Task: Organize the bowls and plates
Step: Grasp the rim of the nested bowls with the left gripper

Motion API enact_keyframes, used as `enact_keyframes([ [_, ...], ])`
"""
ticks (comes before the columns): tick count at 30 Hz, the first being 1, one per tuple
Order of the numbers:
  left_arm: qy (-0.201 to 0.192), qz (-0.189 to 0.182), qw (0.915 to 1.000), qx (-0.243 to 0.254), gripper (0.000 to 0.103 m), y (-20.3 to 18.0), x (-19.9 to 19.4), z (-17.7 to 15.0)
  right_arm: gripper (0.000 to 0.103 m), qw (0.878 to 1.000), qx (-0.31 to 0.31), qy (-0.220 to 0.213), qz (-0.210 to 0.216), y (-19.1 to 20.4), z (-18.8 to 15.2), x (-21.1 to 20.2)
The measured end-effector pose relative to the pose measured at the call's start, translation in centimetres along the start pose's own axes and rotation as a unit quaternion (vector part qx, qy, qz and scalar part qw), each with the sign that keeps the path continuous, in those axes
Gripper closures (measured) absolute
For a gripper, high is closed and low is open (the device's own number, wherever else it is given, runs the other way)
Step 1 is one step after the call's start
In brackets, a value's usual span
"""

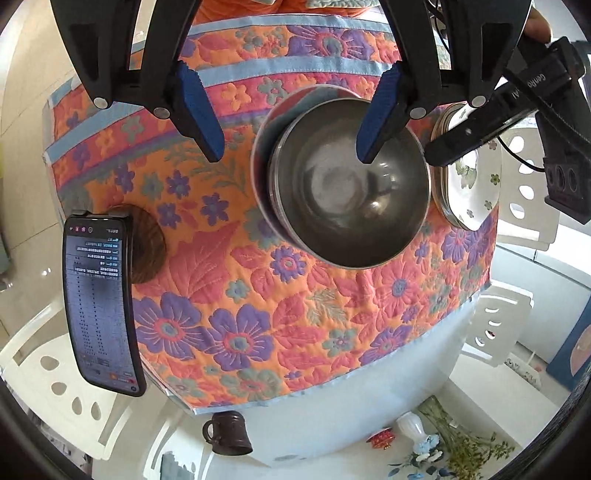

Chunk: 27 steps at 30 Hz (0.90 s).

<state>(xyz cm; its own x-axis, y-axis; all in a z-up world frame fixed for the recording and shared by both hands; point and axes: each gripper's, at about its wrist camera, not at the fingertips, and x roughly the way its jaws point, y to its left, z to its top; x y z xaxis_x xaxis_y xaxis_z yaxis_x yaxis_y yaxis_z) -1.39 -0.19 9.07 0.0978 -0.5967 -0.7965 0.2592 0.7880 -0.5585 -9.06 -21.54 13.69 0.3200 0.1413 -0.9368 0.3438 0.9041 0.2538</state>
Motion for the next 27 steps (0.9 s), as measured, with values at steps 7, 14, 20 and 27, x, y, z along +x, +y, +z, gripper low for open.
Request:
enact_keyframes([
  [7, 0.004, -0.008, 0.9996, -0.026, 0.040, 0.9, 0.3, -0.2, 0.031, 1.000, 0.000, -0.007, -0.008, 0.7, -0.4, -0.1],
  [14, 0.021, 0.009, 0.9988, -0.044, 0.040, 0.7, 2.1, -0.3, 0.031, 1.000, -0.020, -0.019, -0.002, -0.3, 0.1, 1.5],
  [20, 0.029, 0.009, 0.9973, -0.067, 0.040, 1.0, 4.1, 0.2, 0.031, 1.000, -0.013, -0.006, 0.008, -2.0, 1.0, 3.2],
  [27, 0.034, -0.005, 0.9933, -0.110, 0.040, 2.3, 5.6, 1.0, 0.031, 0.997, 0.015, 0.027, 0.066, -3.4, 1.6, 5.9],
])
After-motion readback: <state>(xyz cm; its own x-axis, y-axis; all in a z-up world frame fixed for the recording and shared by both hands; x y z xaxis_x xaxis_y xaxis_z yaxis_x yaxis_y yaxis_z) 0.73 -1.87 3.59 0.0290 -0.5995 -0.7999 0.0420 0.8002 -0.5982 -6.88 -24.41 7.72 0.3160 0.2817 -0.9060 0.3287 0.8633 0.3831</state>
